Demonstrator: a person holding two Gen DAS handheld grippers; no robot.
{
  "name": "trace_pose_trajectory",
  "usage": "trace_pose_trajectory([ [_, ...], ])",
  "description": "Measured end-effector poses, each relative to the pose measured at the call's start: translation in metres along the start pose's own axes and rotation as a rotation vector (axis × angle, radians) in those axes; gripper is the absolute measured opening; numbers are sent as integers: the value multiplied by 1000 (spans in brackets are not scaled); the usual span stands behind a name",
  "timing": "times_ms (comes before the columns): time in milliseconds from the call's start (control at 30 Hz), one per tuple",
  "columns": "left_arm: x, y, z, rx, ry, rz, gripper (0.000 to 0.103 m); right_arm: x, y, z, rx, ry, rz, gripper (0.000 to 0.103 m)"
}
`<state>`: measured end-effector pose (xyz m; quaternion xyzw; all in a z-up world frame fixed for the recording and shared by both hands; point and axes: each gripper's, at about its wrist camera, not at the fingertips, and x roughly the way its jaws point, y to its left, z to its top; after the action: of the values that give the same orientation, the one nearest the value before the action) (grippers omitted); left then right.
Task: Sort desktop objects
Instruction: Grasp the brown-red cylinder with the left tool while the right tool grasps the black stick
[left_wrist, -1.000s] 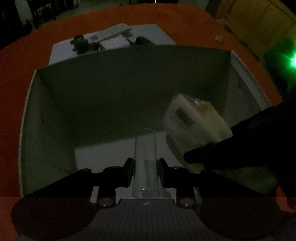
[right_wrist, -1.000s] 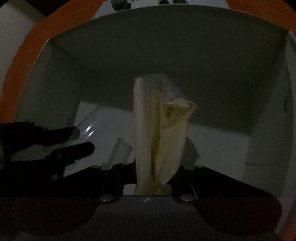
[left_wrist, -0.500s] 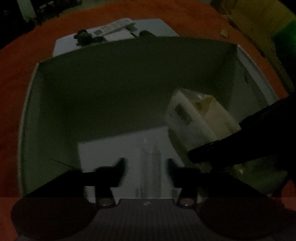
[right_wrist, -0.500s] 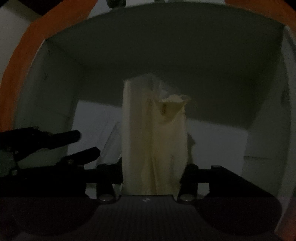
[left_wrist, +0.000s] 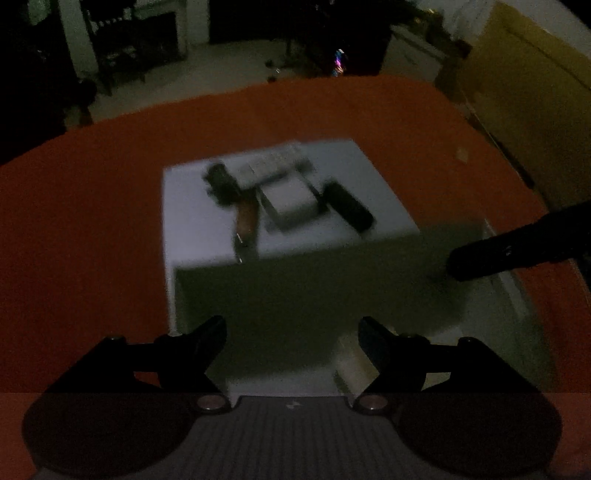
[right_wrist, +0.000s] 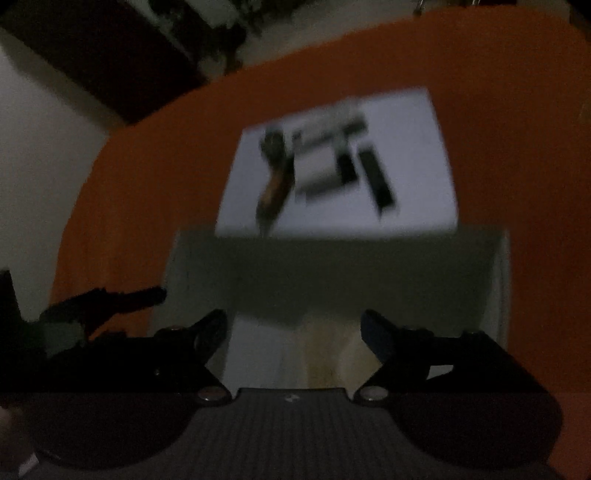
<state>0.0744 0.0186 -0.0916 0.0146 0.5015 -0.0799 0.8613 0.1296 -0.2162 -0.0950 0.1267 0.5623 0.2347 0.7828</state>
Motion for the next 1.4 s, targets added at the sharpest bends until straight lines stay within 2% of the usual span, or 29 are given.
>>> trace_pose_trajectory([
  [167, 26, 14, 50, 1, 12, 49, 81, 0, 3, 63, -47, -42, -80, 84],
  [233, 44, 18, 66, -1, 25, 85, 82, 14, 0, 80, -102, -25, -116, 84],
  [333, 73, 22, 82, 29, 57, 95, 82, 36, -3, 103, -185, 1, -170, 83],
  [433, 107, 30, 93, 47, 90, 125, 82, 72, -5, 115, -245, 36, -172, 78],
  [467, 117, 34, 96, 40, 105, 120, 78, 82, -6, 116, -268, 37, -167, 77],
  [500, 127, 38, 98, 34, 120, 116, 69, 89, -6, 116, -292, 37, -165, 76],
  [533, 137, 42, 101, 27, 135, 112, 66, 96, -7, 116, -315, 38, -163, 75],
  [733, 167, 53, 104, 32, 160, 90, 65, 123, -14, 120, -303, 62, -187, 69],
  [867, 176, 54, 102, 43, 174, 89, 65, 140, -11, 117, -317, 96, -242, 64],
  [1033, 179, 51, 99, 50, 152, 118, 51, 161, -17, 115, -269, 145, -323, 49],
  [1133, 183, 49, 100, 50, 155, 104, 44, 168, -18, 112, -293, 141, -353, 47],
  [1167, 183, 48, 100, 49, 153, 102, 40, 171, -20, 111, -299, 145, -358, 40],
  [1233, 185, 47, 102, 42, 166, 87, 31, 178, -25, 110, -297, 176, -375, 36],
  [1267, 186, 46, 101, 44, 171, 83, 27, 180, -27, 110, -291, 186, -382, 30],
  [1300, 186, 45, 101, 45, 176, 80, 22, 179, -29, 110, -282, 175, -378, 28],
  [1400, 185, 44, 100, 37, 191, 84, 21, 170, -36, 109, -227, 148, -355, 28],
])
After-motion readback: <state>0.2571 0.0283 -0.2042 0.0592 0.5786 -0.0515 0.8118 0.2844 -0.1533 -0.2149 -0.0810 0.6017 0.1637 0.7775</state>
